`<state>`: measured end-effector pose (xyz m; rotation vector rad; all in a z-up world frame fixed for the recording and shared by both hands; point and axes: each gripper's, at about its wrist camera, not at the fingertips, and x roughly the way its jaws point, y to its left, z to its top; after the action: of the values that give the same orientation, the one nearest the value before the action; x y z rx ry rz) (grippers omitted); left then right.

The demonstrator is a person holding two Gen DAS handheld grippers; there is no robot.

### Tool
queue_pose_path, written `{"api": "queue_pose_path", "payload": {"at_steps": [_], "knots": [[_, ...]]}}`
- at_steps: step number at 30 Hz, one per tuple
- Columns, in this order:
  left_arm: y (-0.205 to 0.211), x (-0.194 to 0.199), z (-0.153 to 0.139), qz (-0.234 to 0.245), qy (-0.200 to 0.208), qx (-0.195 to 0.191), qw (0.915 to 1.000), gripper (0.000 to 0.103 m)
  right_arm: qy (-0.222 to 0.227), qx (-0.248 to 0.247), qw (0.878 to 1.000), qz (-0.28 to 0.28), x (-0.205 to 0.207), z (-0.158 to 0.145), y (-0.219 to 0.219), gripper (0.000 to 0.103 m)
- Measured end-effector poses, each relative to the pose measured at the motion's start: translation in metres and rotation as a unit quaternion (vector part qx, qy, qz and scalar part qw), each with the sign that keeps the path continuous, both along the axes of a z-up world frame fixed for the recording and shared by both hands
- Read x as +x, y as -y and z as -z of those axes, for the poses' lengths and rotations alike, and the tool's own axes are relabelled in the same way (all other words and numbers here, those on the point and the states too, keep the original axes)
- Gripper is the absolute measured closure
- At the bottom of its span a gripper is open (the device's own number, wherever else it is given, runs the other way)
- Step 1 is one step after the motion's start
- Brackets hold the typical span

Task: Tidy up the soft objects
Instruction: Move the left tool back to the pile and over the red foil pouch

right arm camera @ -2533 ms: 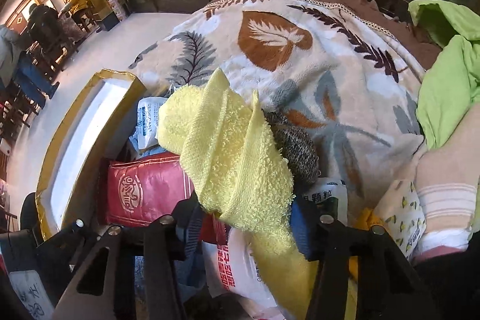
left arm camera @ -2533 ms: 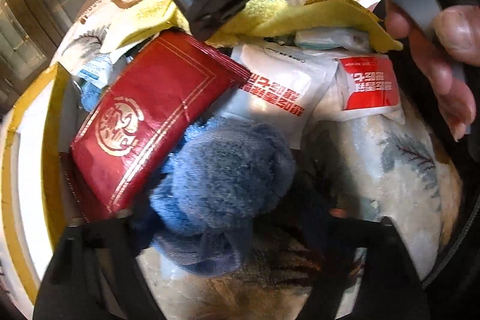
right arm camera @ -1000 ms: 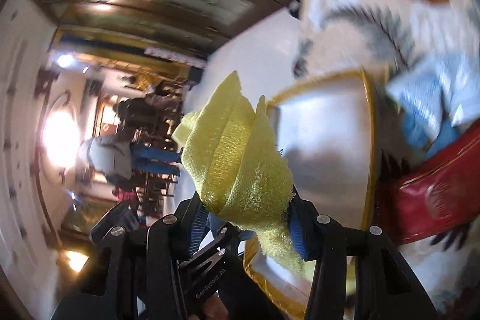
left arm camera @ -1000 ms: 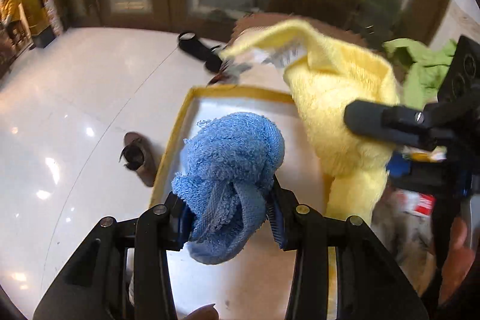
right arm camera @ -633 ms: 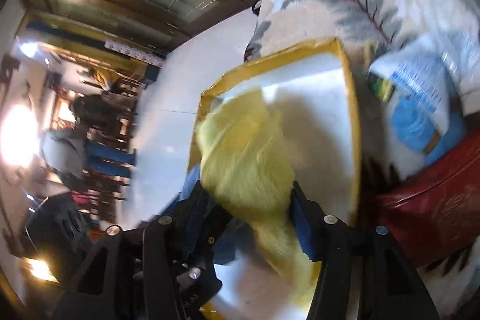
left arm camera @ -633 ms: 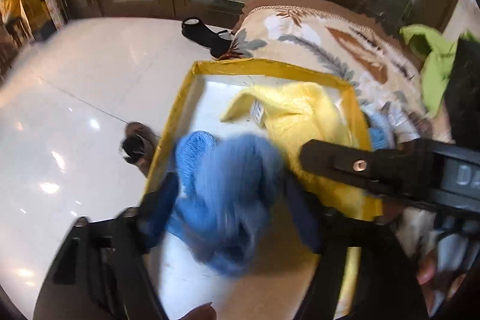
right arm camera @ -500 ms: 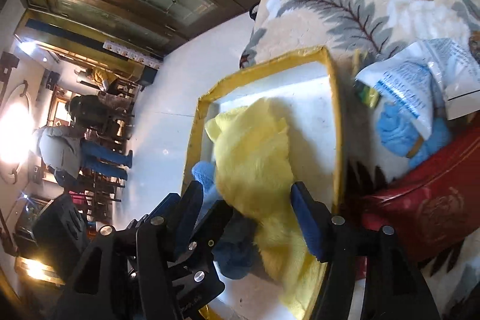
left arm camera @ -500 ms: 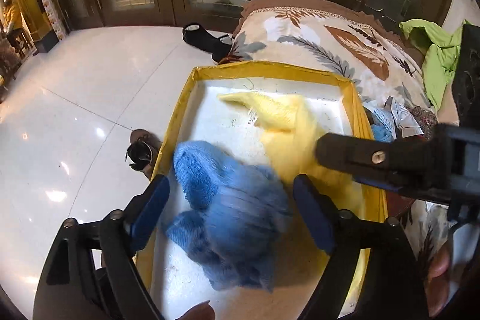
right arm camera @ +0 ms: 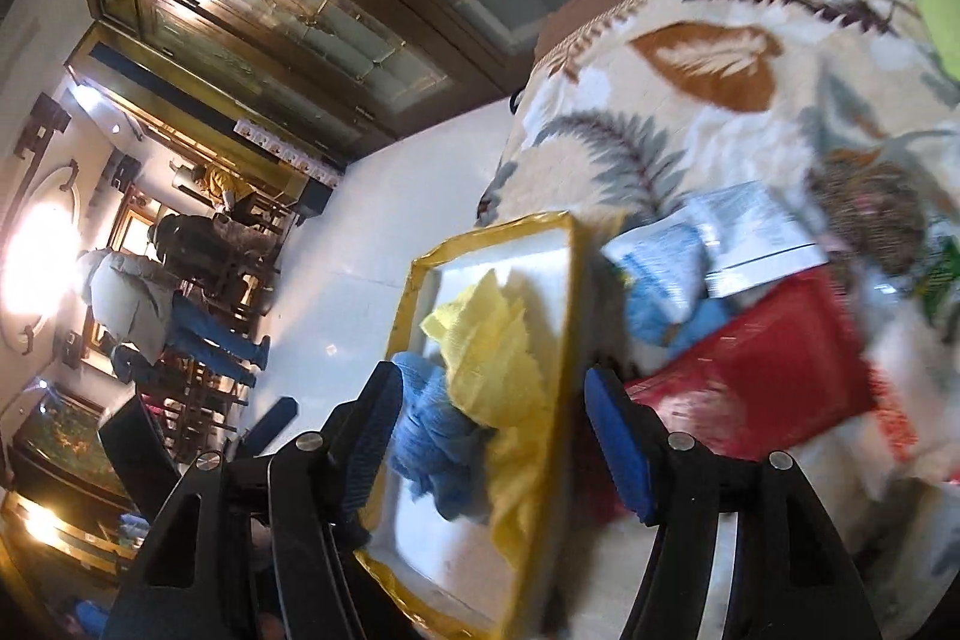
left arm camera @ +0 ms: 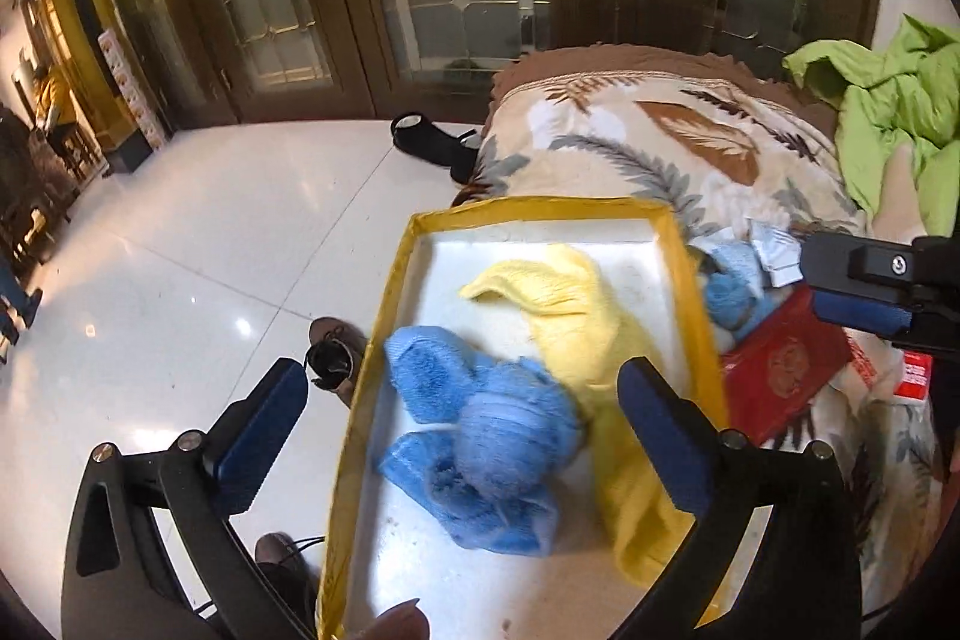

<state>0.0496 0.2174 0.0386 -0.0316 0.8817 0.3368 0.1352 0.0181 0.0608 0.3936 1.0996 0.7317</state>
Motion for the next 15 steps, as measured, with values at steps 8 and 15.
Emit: {"api": "queue_pose_path", "payload": {"at_steps": [8,15], "knots": [[0.058,0.004,-0.012,0.053,0.010,-0.001,0.9986,0.000,0.049,-0.037,0.997,0.038,-0.023,-0.013,0.072,0.033],[0.105,0.013,-0.014,0.097,0.006,-0.010,0.9952,0.000,0.055,-0.050,0.994,0.075,-0.038,-0.010,0.134,0.031]]}}
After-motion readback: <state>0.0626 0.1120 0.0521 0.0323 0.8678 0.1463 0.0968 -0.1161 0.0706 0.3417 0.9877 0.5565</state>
